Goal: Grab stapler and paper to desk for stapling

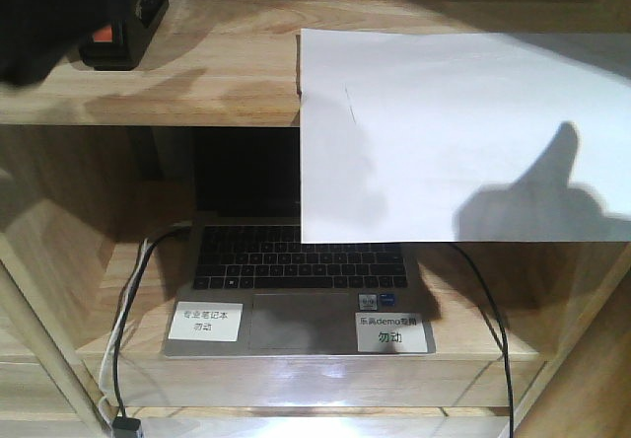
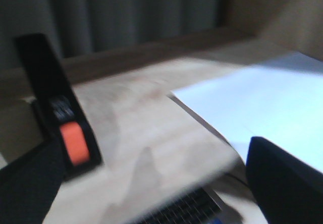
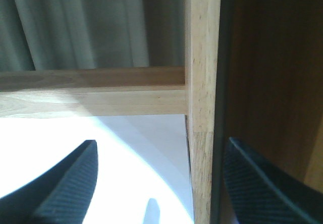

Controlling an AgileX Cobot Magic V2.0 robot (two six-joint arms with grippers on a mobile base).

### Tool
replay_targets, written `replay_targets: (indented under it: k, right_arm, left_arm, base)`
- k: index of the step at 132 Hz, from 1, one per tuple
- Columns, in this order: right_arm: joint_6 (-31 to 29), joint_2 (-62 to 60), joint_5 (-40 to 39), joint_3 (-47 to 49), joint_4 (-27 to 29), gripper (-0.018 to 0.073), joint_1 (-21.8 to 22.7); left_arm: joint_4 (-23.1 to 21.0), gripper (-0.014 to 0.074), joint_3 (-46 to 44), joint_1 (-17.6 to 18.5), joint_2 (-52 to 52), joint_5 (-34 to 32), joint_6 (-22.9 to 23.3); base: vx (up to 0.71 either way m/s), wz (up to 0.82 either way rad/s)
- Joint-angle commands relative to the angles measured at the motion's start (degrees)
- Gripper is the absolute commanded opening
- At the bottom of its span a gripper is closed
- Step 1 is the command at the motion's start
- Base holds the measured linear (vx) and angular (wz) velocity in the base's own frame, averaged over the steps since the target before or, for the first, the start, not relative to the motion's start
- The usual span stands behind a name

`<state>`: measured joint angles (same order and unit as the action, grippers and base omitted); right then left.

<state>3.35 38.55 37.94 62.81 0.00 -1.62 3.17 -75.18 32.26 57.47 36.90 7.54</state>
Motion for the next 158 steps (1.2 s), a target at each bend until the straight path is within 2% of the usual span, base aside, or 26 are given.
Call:
replay_targets:
  k: [1, 23, 66, 91, 110, 126, 158]
  right_arm:
    - [-0.45, 0.52, -4.09, 1.49, -0.32, 0.0491, 0.46]
    - [-0.45, 0.52, -4.09, 1.49, -0.32, 0.0491, 0.46]
    - [-0.45, 0.52, -4.09, 1.49, -0.32, 0.0491, 0.46]
    - [-0.45, 0.52, -4.09, 1.49, -0.32, 0.0491, 0.46]
    - [-0.45, 0.52, -4.19, 1.49, -0.32, 0.0491, 0.46]
    - [-0.45, 0.52, -4.19, 1.49, -0.32, 0.0491, 0.46]
    - [-0.45, 0.52, -4.19, 1.49, -0.32, 0.0491, 0.46]
  left_arm:
    - [4.13, 0.0681, -6.41, 0.37, 3.52, -2.36, 5.19]
    - [7.46, 0.068, -15.57, 0.37, 11.38, 2.27, 8.31]
    - [15.45, 0.0673, -38.86, -0.55, 27.38, 21.95, 15.06]
    - [14.7, 0.0652, -46.59, -4.13, 33.25, 29.01, 15.3]
    - [10.15, 0.0633, -47.39, -6.88, 36.17, 29.56, 15.3]
    - [7.59, 0.0622, -47.39, -7.96, 38.0, 29.61, 14.61]
    - [7.59, 0.0583, -47.39, -7.96, 39.1, 29.74, 13.48]
  base:
    - [0.0, 0.0]
    - [0.0, 0.0]
    - [0.0, 0.0]
    - [0.0, 0.0]
    - [0.0, 0.0]
    - [0.0, 0.0]
    - [0.0, 0.0]
